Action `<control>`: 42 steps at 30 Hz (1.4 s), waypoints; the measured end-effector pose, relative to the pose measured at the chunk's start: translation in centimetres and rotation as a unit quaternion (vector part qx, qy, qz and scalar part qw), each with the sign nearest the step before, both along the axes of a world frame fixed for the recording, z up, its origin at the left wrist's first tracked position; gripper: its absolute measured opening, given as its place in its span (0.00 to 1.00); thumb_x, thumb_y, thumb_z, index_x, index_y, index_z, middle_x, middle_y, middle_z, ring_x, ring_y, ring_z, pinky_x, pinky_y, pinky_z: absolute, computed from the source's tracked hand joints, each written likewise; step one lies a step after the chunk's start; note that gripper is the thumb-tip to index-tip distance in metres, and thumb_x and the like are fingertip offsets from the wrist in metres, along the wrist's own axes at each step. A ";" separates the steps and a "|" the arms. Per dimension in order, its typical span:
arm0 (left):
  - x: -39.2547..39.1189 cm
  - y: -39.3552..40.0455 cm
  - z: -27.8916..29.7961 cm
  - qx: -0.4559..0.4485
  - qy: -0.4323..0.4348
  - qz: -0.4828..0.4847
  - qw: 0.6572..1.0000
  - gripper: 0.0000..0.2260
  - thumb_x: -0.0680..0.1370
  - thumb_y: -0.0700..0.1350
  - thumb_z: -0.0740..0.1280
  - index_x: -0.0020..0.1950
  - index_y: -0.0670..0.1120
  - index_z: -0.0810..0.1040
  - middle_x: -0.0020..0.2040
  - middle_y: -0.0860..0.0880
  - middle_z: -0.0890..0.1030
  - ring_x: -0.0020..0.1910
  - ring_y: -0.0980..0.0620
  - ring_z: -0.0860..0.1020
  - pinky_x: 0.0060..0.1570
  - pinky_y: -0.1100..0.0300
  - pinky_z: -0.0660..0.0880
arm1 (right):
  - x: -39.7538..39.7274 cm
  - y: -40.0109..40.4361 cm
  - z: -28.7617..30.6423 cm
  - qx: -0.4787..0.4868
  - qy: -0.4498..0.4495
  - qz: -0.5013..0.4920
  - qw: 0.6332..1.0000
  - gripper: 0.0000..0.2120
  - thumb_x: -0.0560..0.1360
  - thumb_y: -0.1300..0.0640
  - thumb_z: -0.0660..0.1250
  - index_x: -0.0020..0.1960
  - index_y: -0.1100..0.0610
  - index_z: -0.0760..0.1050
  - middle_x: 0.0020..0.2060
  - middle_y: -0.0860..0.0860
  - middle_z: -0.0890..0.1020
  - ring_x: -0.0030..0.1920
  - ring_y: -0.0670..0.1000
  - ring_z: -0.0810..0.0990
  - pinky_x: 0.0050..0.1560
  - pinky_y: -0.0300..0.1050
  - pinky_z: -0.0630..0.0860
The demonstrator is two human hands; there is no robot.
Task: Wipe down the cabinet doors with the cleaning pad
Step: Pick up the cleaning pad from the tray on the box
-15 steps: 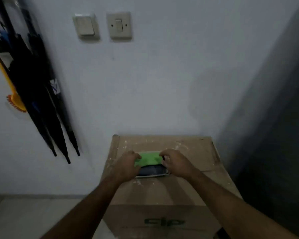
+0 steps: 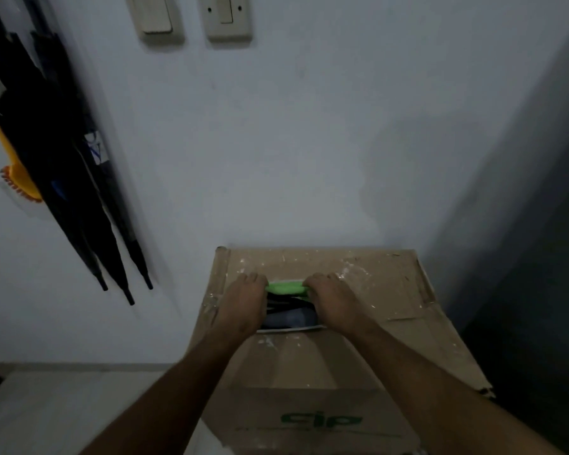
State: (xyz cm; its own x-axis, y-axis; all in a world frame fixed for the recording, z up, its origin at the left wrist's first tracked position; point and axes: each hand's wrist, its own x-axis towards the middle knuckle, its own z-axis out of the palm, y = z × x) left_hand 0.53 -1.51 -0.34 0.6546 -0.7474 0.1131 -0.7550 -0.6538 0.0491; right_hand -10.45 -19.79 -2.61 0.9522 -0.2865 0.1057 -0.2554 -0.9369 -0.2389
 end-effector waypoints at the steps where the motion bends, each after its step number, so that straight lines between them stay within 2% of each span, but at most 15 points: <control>1: 0.0 -0.1 0.5 -0.027 -0.005 0.002 1.000 0.10 0.85 0.44 0.57 0.63 0.46 0.75 0.61 0.45 0.79 0.62 0.44 0.75 0.64 0.51 0.67 | -0.1 -0.1 0.3 0.021 -0.021 -0.010 0.999 0.13 0.83 0.58 0.57 0.63 0.53 0.77 0.59 0.53 0.79 0.58 0.60 0.74 0.59 0.54 0.71; 4: 0.0 -0.1 2.3 -0.145 0.047 -0.010 0.988 0.09 0.85 0.44 0.60 0.59 0.43 0.77 0.53 0.44 0.82 0.53 0.45 0.76 0.55 0.54 0.67 | -0.6 -0.2 1.7 0.083 -0.112 -0.027 0.990 0.11 0.83 0.60 0.60 0.61 0.57 0.78 0.57 0.56 0.81 0.57 0.60 0.74 0.58 0.54 0.72; 6: -0.2 0.0 3.8 -0.230 0.109 -0.018 0.967 0.06 0.84 0.42 0.63 0.57 0.41 0.78 0.47 0.46 0.80 0.44 0.55 0.72 0.44 0.58 0.62 | -1.3 -0.2 3.0 0.129 -0.170 -0.033 0.976 0.09 0.82 0.59 0.62 0.60 0.58 0.78 0.54 0.54 0.81 0.56 0.57 0.74 0.56 0.51 0.72; 10: -0.8 0.2 7.0 -0.301 0.244 -0.030 0.921 0.03 0.85 0.42 0.65 0.54 0.44 0.78 0.40 0.55 0.77 0.38 0.65 0.76 0.38 0.69 0.69 | -3.3 0.2 6.8 0.274 -0.235 -0.036 0.932 0.05 0.80 0.62 0.65 0.49 0.55 0.79 0.42 0.49 0.81 0.40 0.42 0.76 0.41 0.41 0.71; 13: -2.0 0.4 10.1 -0.312 0.343 -0.060 0.884 0.05 0.85 0.44 0.66 0.51 0.45 0.80 0.42 0.52 0.81 0.40 0.60 0.79 0.39 0.70 0.73 | -5.5 0.5 9.6 0.382 -0.224 -0.032 0.896 0.08 0.81 0.62 0.66 0.44 0.57 0.79 0.37 0.49 0.80 0.39 0.45 0.77 0.43 0.46 0.73; 15: -3.6 0.6 12.2 -0.312 0.415 -0.087 0.850 0.07 0.85 0.46 0.67 0.53 0.43 0.81 0.46 0.45 0.85 0.45 0.54 0.83 0.42 0.65 0.79 | -7.6 0.7 11.3 0.414 -0.194 -0.011 0.889 0.08 0.81 0.53 0.68 0.45 0.54 0.81 0.38 0.46 0.81 0.41 0.45 0.79 0.45 0.44 0.74; 18: -6.6 1.1 14.9 -0.296 0.509 -0.097 0.803 0.13 0.83 0.50 0.69 0.59 0.41 0.83 0.53 0.43 0.87 0.52 0.48 0.87 0.48 0.56 0.83 | -10.9 1.8 13.9 0.469 -0.117 -0.002 0.875 0.15 0.75 0.39 0.72 0.57 0.45 0.83 0.52 0.42 0.86 0.54 0.42 0.84 0.52 0.41 0.80; 20: -8.3 1.6 16.2 -0.285 0.559 -0.103 0.772 0.13 0.83 0.49 0.70 0.59 0.41 0.84 0.54 0.43 0.88 0.53 0.46 0.87 0.47 0.56 0.82 | -12.8 2.7 15.2 0.501 -0.081 0.000 0.862 0.17 0.76 0.42 0.73 0.62 0.45 0.82 0.57 0.45 0.86 0.58 0.46 0.84 0.56 0.45 0.82; 24: -11.8 2.4 18.1 -0.255 0.659 -0.092 0.702 0.17 0.78 0.48 0.74 0.61 0.38 0.84 0.59 0.38 0.86 0.56 0.42 0.86 0.50 0.55 0.82 | -16.8 4.1 17.2 0.491 -0.102 -0.027 0.865 0.13 0.78 0.49 0.73 0.59 0.52 0.85 0.52 0.50 0.88 0.53 0.52 0.86 0.55 0.50 0.83; 29: -16.6 3.0 18.6 -0.238 0.795 -0.080 0.553 0.18 0.80 0.46 0.65 0.63 0.36 0.84 0.66 0.37 0.82 0.62 0.42 0.84 0.56 0.53 0.83 | -22.4 4.7 18.9 0.511 -0.157 -0.043 0.844 0.14 0.79 0.54 0.70 0.59 0.63 0.82 0.52 0.59 0.86 0.50 0.60 0.84 0.52 0.57 0.78; 31: -18.5 3.3 18.4 -0.212 0.801 -0.087 0.553 0.21 0.79 0.45 0.66 0.68 0.37 0.81 0.69 0.36 0.80 0.64 0.40 0.82 0.62 0.49 0.80 | -25.2 4.6 19.8 0.503 -0.166 -0.049 0.847 0.16 0.81 0.54 0.68 0.60 0.66 0.80 0.50 0.59 0.83 0.49 0.57 0.81 0.51 0.54 0.75; 34: -21.5 3.2 18.4 -0.156 0.757 -0.126 0.622 0.24 0.78 0.46 0.70 0.74 0.45 0.75 0.69 0.40 0.81 0.66 0.41 0.81 0.63 0.45 0.79 | -29.5 3.9 21.1 0.492 -0.185 -0.056 0.849 0.15 0.82 0.55 0.67 0.59 0.67 0.79 0.48 0.58 0.83 0.49 0.55 0.80 0.50 0.52 0.74; 36: -24.3 2.6 18.8 -0.151 0.737 -0.137 0.644 0.24 0.78 0.47 0.70 0.74 0.51 0.74 0.68 0.42 0.82 0.66 0.39 0.81 0.60 0.42 0.81 | -32.7 3.4 22.0 0.480 -0.207 -0.051 0.851 0.13 0.82 0.56 0.67 0.59 0.65 0.80 0.48 0.56 0.84 0.48 0.52 0.81 0.50 0.50 0.76; 39: -29.9 0.8 19.6 -0.211 0.749 -0.107 0.619 0.23 0.77 0.48 0.68 0.73 0.48 0.76 0.65 0.43 0.84 0.61 0.43 0.84 0.52 0.45 0.84 | -37.7 2.8 23.2 0.402 -0.264 -0.037 0.876 0.07 0.81 0.60 0.68 0.56 0.61 0.82 0.45 0.49 0.85 0.46 0.43 0.81 0.48 0.41 0.78; 42: -36.6 -1.6 20.8 -0.281 0.767 -0.058 0.574 0.18 0.79 0.49 0.67 0.66 0.42 0.80 0.56 0.42 0.87 0.49 0.46 0.87 0.44 0.47 0.86 | -43.2 2.2 23.6 0.277 -0.343 -0.059 0.895 0.08 0.79 0.61 0.72 0.57 0.59 0.84 0.48 0.51 0.86 0.48 0.46 0.83 0.51 0.45 0.80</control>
